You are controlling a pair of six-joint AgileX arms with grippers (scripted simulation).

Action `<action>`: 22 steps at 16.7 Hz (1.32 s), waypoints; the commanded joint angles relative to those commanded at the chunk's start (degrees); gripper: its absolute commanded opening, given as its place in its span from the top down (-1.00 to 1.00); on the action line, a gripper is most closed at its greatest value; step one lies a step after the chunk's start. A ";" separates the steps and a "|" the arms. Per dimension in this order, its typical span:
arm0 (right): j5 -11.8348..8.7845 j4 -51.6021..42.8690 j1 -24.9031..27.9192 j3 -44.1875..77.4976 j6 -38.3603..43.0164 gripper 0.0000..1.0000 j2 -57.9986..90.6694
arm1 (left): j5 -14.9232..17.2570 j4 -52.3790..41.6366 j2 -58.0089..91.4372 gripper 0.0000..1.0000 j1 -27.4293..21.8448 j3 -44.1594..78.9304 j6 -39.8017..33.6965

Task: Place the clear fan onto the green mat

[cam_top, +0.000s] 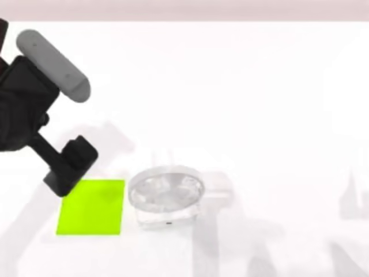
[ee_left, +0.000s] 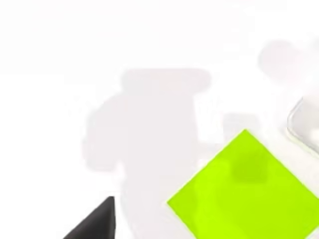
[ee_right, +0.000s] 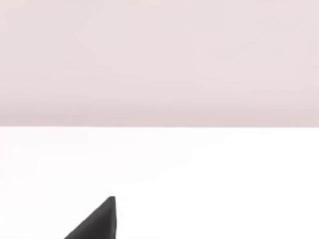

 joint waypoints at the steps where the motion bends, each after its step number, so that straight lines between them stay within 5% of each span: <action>1: 0.00 0.00 0.00 0.00 0.00 -1.00 0.00 | 0.02 -4.09 5.72 -1.00 -2.19 5.31 1.96; 11: 0.00 0.00 0.00 0.00 0.00 -1.00 0.00 | 0.13 -33.47 44.59 -1.00 -17.49 40.92 15.81; 22: 0.00 0.00 0.00 0.00 0.00 -1.00 0.00 | 0.13 -28.96 45.95 -1.00 -18.02 36.12 16.51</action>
